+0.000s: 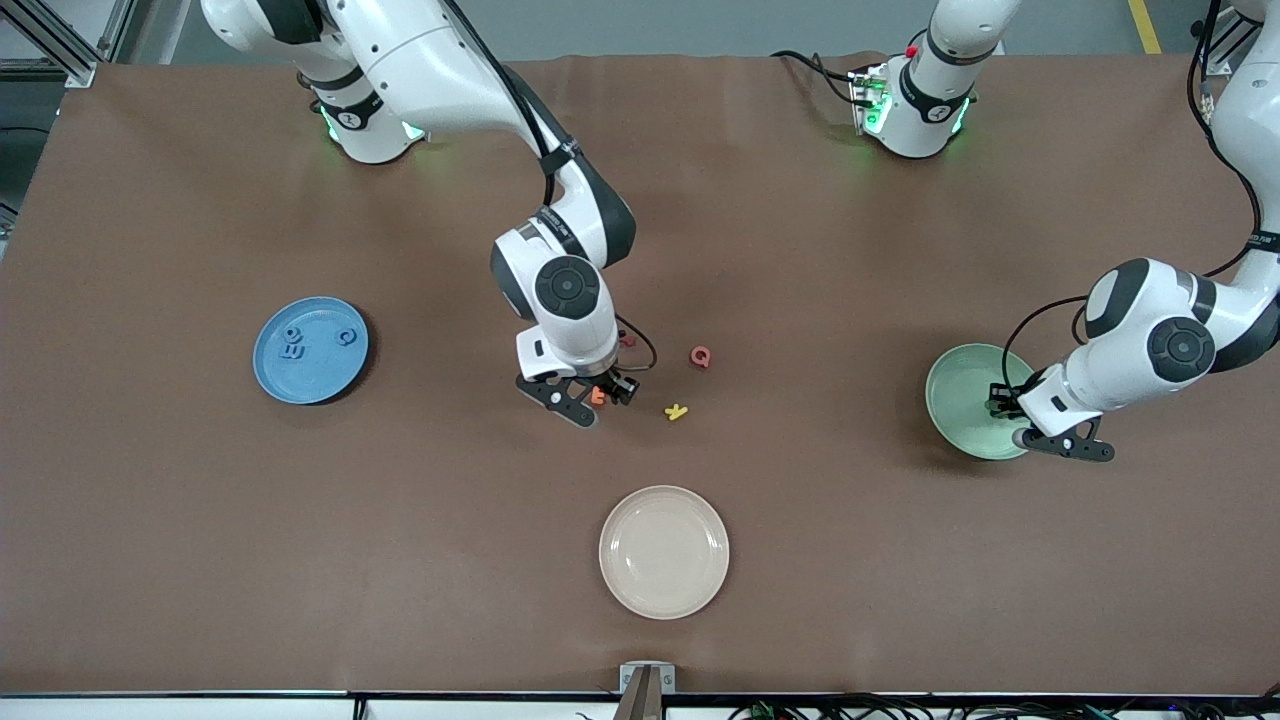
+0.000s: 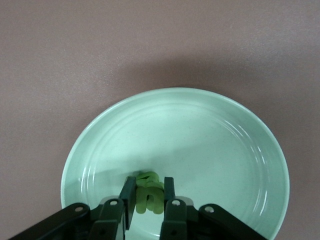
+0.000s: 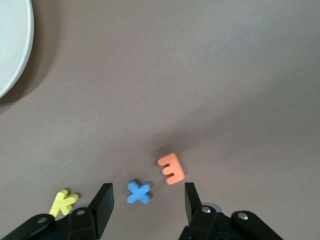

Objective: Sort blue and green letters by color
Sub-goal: 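Grasp the blue x with the right gripper while the left gripper rises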

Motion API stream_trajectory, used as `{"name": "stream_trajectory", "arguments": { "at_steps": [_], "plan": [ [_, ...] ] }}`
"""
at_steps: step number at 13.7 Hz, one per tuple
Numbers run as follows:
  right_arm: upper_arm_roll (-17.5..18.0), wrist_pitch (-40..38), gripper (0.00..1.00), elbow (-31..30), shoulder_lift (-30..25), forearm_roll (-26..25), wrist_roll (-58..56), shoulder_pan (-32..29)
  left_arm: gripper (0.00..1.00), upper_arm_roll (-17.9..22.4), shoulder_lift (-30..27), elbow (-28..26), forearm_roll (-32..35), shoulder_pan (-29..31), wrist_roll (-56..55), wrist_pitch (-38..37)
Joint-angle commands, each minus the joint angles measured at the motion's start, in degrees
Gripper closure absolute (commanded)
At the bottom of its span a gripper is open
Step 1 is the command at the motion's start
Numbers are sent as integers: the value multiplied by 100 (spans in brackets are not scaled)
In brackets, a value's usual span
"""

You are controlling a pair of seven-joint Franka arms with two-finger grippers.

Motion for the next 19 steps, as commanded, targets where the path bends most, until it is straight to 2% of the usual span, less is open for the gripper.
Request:
{"name": "stream_trajectory", "arguments": {
  "at_steps": [1, 4, 7, 8, 9, 10, 11, 15, 19],
  "plan": [
    [-14, 53, 37, 438, 388, 105, 484, 95, 86, 30, -78, -70, 111, 16, -47, 91],
    [-14, 70, 37, 447, 467, 96, 644, 131, 84, 30, -104, -70, 111, 16, -38, 38],
    [-14, 70, 37, 604, 634, 87, 793, 157, 77, 30, -96, -61, 111, 25, -47, 38],
    [-14, 70, 37, 692, 713, 87, 820, 166, 70, 39, -104, -61, 111, 25, -47, 38],
    [-14, 70, 37, 728, 740, 96, 864, 175, 58, 39, -96, -53, 111, 25, -47, 38],
    [-14, 79, 37, 746, 775, 87, 925, 183, 25, 30, -96, -53, 102, 16, -64, 38],
    [-14, 70, 37, 780, 792, 87, 934, 218, 1, 30, -104, -44, 102, 25, -47, 29],
    [-14, 70, 38, 790, 854, 78, 943, 263, 0, -31, -192, 35, 102, 16, -55, 29],
    [-14, 79, 38, 790, 907, 70, 969, 271, 0, -286, -254, 333, 102, 7, -73, -93]
  ]
}}
